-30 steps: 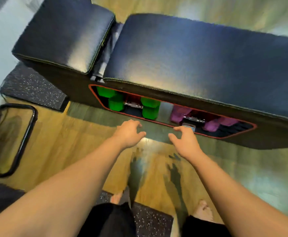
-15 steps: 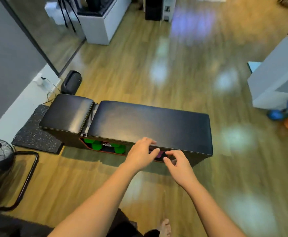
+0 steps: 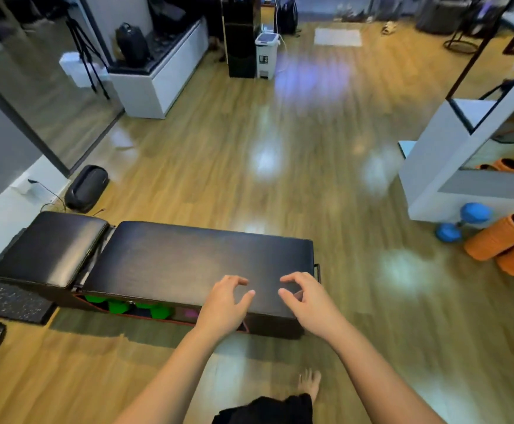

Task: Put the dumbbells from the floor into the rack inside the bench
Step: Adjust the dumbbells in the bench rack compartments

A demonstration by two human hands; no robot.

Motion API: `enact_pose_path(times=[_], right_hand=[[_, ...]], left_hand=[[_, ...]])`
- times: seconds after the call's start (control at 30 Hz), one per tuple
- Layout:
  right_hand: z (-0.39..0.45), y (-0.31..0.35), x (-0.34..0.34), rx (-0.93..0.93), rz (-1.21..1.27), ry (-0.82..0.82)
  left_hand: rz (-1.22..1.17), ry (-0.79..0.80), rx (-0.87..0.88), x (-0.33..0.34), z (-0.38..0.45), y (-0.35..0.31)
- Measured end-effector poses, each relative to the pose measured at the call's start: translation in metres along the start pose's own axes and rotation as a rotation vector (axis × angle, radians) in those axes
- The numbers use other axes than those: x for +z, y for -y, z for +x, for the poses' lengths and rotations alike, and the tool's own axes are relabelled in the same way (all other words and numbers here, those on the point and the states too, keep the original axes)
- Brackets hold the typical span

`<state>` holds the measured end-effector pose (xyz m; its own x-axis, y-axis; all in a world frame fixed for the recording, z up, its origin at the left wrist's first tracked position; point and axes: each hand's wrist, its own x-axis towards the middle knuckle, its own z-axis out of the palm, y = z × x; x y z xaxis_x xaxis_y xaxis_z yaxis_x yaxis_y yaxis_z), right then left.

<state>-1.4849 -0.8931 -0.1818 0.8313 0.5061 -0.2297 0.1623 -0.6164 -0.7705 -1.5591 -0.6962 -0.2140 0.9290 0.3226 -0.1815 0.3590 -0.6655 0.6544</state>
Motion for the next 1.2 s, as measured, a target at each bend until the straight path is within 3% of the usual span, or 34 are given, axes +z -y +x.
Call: enact_pose_path(times=[0.5,0.9,1.07,1.2], right_hand=[[0.159,-0.099,-0.228,-0.036,0.023,0.086],[0.338,-0.133,-0.366,-0.280,-0.027,0.399],[0.413,-0.112,-0.377,-0.347,-0.013,0.492],[0.478,-0.088,-0.360,-0.391,-0.062,0.626]], left_hand=[[-0.156,-0.129,-0.082,0.097,0.188,-0.191],[-0.198,-0.377,-0.367,0.146,0.314,-0.307],[-0.195,-0.512,-0.497,0.131,0.360,-0.320],[-0.229,-0.638,-0.605,0.110,0.411,-0.293]])
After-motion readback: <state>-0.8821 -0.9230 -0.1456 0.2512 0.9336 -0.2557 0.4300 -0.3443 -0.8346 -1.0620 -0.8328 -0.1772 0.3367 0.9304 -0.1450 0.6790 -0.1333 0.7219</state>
